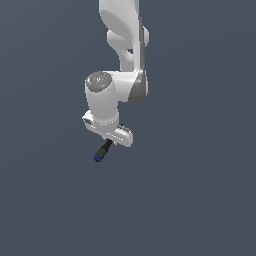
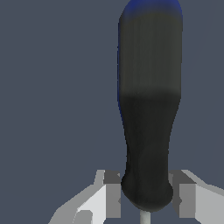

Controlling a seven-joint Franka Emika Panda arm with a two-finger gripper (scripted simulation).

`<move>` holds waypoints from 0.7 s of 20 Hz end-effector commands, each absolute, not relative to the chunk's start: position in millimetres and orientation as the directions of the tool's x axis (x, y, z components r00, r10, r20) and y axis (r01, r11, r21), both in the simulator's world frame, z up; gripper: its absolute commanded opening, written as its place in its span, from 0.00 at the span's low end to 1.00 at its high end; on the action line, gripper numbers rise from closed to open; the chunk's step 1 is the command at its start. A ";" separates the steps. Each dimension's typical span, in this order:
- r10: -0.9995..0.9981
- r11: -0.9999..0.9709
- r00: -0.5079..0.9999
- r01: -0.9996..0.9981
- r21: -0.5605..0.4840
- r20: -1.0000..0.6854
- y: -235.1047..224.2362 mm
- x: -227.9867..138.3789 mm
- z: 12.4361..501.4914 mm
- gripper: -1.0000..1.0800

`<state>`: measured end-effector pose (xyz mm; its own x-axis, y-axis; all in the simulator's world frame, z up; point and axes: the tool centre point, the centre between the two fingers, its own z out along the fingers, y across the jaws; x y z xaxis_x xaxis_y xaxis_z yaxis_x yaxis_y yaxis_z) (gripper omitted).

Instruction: Pick up the object and move it to a goal position.

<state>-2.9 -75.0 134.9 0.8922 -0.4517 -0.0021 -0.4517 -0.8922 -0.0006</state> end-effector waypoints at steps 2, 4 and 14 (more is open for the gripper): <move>-0.452 -0.892 0.892 -0.452 -0.001 -0.001 -70.8 -18.6 163.3 0.00; -0.452 -0.892 0.892 -0.452 -0.001 -0.001 -68.4 -27.6 179.4 0.00; -0.452 -0.892 0.892 -0.452 0.000 0.000 -58.1 -65.3 250.9 0.00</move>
<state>-60.3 -59.4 241.4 0.8922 -0.4517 -0.0004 -0.4517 -0.8922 -0.0004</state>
